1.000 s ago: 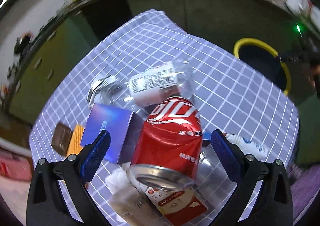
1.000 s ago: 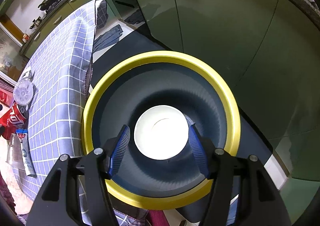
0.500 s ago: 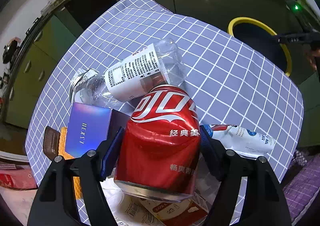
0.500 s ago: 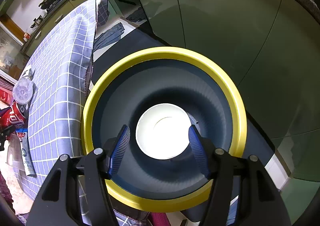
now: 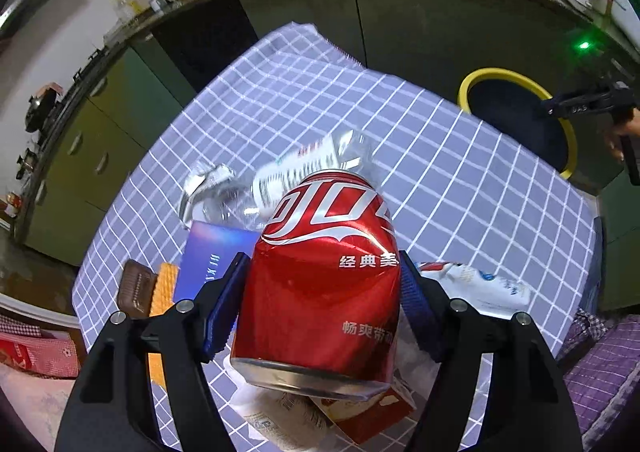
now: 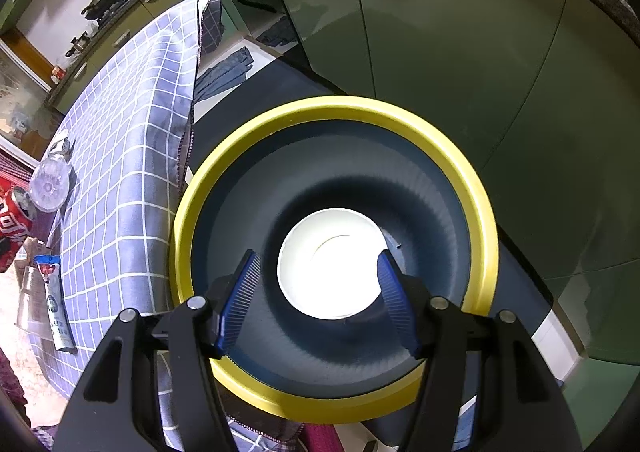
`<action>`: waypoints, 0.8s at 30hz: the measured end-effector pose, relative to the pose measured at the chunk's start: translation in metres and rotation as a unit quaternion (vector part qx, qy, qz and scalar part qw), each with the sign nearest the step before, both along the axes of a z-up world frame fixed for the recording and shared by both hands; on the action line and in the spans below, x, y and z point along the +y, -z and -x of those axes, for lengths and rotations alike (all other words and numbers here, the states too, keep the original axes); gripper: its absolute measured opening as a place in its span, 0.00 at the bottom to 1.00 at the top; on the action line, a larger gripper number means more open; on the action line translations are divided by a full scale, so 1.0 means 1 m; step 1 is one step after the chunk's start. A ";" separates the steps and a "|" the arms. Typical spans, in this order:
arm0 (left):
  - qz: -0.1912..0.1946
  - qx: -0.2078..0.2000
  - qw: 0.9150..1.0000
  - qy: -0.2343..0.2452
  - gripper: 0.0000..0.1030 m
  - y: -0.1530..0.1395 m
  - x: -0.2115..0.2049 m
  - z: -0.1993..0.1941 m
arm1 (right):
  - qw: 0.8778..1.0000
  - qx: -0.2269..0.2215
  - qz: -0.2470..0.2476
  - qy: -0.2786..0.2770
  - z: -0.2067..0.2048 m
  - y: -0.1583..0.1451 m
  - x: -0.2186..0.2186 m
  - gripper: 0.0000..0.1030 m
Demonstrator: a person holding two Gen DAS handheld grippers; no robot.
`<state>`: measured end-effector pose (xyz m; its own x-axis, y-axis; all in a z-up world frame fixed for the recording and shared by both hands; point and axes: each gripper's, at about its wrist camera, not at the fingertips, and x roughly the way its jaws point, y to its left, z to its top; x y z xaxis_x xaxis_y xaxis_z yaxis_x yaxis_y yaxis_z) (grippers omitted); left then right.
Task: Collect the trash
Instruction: 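Carry the cola can over the bin and release it with the left gripper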
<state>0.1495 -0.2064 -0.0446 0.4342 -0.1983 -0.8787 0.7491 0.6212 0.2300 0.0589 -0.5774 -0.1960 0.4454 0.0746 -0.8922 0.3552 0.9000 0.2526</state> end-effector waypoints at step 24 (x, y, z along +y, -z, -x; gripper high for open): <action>0.019 0.066 0.981 0.181 0.70 0.006 -0.230 0.071 | 0.998 -0.047 0.010 0.028 0.069 -0.031 -0.035 0.57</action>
<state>0.0790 -0.4365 -0.0504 0.2129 -0.3515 -0.9117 0.9439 0.3150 0.0990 -0.0103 -0.6123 -0.1653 0.5301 0.0295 -0.8475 0.3805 0.8848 0.2688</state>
